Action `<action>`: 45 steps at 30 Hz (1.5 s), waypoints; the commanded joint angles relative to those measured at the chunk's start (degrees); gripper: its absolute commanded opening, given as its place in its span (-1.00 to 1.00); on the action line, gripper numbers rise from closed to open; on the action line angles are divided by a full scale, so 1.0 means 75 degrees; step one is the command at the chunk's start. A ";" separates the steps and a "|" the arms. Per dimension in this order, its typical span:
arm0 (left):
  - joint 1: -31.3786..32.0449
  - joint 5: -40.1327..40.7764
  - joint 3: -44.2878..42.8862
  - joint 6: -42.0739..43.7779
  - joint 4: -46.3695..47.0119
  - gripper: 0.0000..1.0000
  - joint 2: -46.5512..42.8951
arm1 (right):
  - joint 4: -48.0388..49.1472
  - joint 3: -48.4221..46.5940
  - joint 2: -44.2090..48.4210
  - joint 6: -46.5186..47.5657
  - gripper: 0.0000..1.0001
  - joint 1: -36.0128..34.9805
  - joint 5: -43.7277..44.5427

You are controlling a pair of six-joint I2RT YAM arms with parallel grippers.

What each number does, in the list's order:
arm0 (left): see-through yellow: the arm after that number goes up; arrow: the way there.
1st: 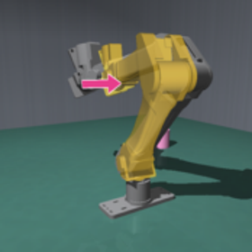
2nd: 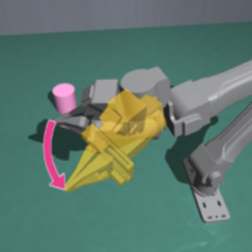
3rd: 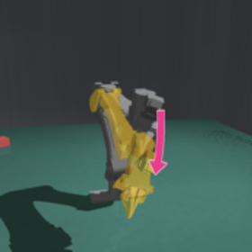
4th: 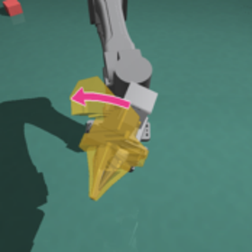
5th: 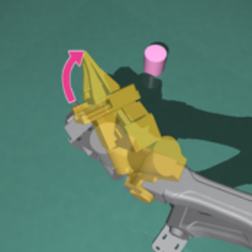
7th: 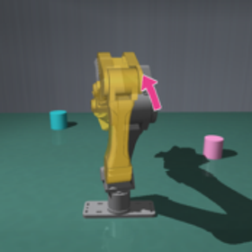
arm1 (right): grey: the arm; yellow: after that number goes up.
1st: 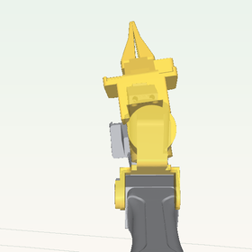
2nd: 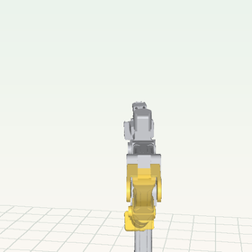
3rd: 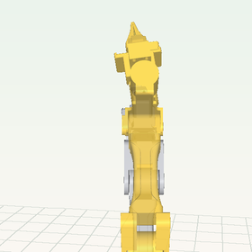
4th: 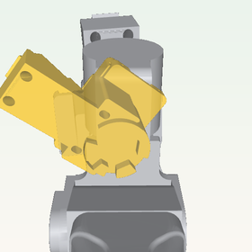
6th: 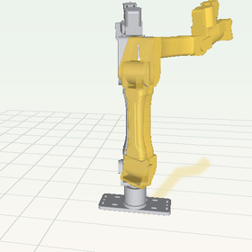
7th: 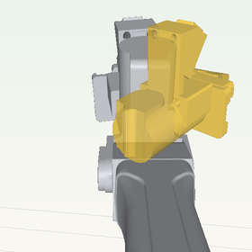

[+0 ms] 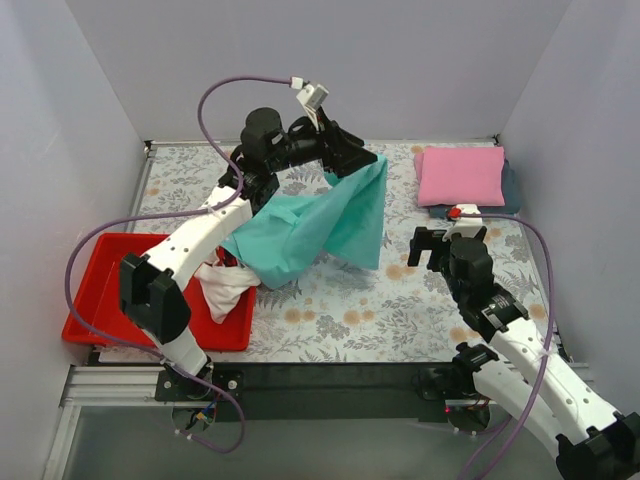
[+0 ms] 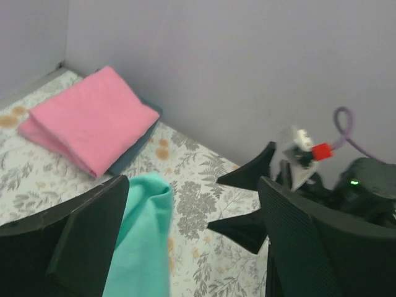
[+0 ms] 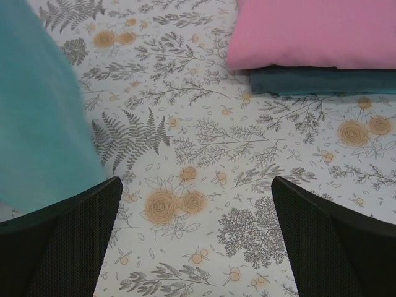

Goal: Fold and stack the t-shirts
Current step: Move the tshirt to the center of the board

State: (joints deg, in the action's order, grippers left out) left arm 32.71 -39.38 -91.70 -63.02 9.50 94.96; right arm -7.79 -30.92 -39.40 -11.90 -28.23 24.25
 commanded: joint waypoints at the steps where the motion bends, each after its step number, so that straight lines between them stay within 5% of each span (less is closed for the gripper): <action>1: -0.0025 0.0339 0.0402 0.0259 -0.0516 0.63 0.0498 | 0.0066 -0.0096 0.0086 -0.0077 0.96 0.0025 0.0341; 8: -0.0025 0.1907 0.1758 0.0528 -0.0340 0.75 -0.0434 | 0.0370 -0.0495 -0.1142 0.0004 0.86 0.0002 -0.1413; 12: -0.0025 0.5204 0.3175 0.0482 -0.0948 0.75 -0.1828 | 0.1305 -0.0822 -0.2337 0.0052 0.79 -0.0336 -0.3836; 16: -0.0025 0.8104 0.4875 0.0119 -0.1675 0.78 -0.3294 | 0.1859 -0.1617 -0.4187 0.0180 0.79 -0.1355 -0.3693; 28: -0.0096 0.8777 0.6203 -0.0291 -0.2813 0.87 -0.4691 | 0.1402 -0.4209 -0.8244 0.0649 0.78 -0.2622 -0.2600; 39: -0.0096 0.8906 0.6449 -0.0421 -0.2836 0.89 -0.5255 | 0.1239 -0.4936 -0.9606 0.0896 0.72 -0.2705 -0.2202; 42: -0.0096 0.8930 0.6461 -0.0433 -0.2825 0.89 -0.5278 | 0.0819 -0.4948 -0.9735 0.0790 0.37 -0.2705 -0.1631; 45: -0.0096 0.8976 0.6473 -0.0433 -0.2813 0.90 -0.5337 | 0.0384 -0.4936 -0.9899 0.0732 -0.31 -0.2658 -0.0916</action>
State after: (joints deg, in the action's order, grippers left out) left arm 32.36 26.13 -43.66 -65.93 -11.60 56.45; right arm 1.37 -67.26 -111.02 -6.11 -48.66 10.20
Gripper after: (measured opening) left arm 0.947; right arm 0.485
